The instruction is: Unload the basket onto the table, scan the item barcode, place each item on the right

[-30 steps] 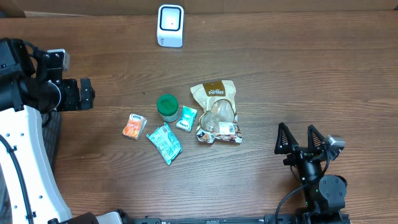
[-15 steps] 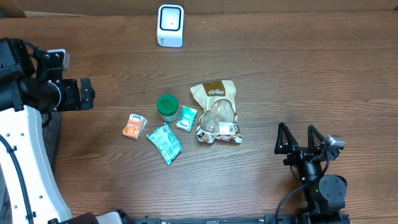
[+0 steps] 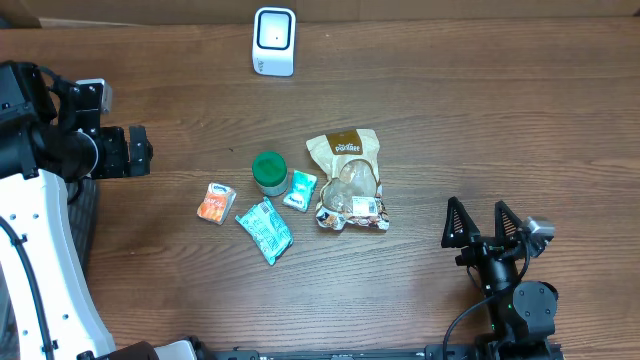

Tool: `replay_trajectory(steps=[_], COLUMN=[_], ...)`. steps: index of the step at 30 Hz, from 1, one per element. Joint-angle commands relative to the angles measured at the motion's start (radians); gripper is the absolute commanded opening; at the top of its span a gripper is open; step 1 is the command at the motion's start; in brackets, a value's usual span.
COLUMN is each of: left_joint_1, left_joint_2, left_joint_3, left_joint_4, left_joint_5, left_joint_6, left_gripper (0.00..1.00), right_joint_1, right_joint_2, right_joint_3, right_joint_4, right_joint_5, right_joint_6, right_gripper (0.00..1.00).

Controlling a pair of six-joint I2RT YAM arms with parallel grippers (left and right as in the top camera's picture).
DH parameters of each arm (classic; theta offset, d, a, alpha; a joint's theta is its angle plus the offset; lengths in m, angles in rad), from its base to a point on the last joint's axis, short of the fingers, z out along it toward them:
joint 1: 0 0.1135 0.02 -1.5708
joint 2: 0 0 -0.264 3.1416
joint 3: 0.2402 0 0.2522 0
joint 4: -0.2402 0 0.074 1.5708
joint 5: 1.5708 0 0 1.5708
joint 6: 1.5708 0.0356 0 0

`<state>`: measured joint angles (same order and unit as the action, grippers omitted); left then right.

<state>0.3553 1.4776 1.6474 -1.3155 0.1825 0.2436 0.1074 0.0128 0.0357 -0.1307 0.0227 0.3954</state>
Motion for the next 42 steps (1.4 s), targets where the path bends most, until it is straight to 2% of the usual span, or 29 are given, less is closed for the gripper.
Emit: replay_trajectory(steps=[1,14,25,34,42], left_joint_1=[0.004,0.004,0.004,0.004,0.004], left_joint_2=[0.008,0.008,0.008,0.008,0.008], left_joint_3=[0.010,0.010,0.010,0.010,0.010], left_joint_4=[0.004,0.004,0.003,0.004,0.004], left_joint_5=[-0.006,-0.006,-0.006,-0.006,-0.006], left_joint_6=[0.026,0.026,0.026,0.026,0.026], left_gripper=[1.00,1.00,1.00,1.00,1.00], right_joint_1=[0.008,0.008,0.007,0.008,0.008], right_joint_2=[-0.009,-0.009,0.019,0.239,0.515], right_joint_3=[-0.007,-0.007,0.037,0.251,0.533], right_joint_4=[0.005,0.006,0.001,-0.139,-0.373], right_joint_5=[-0.002,-0.004,-0.210,-0.322,-0.485], right_joint_6=[-0.004,-0.003,-0.004,-0.061,-0.170], right_gripper=[1.00,1.00,1.00,1.00,1.00])
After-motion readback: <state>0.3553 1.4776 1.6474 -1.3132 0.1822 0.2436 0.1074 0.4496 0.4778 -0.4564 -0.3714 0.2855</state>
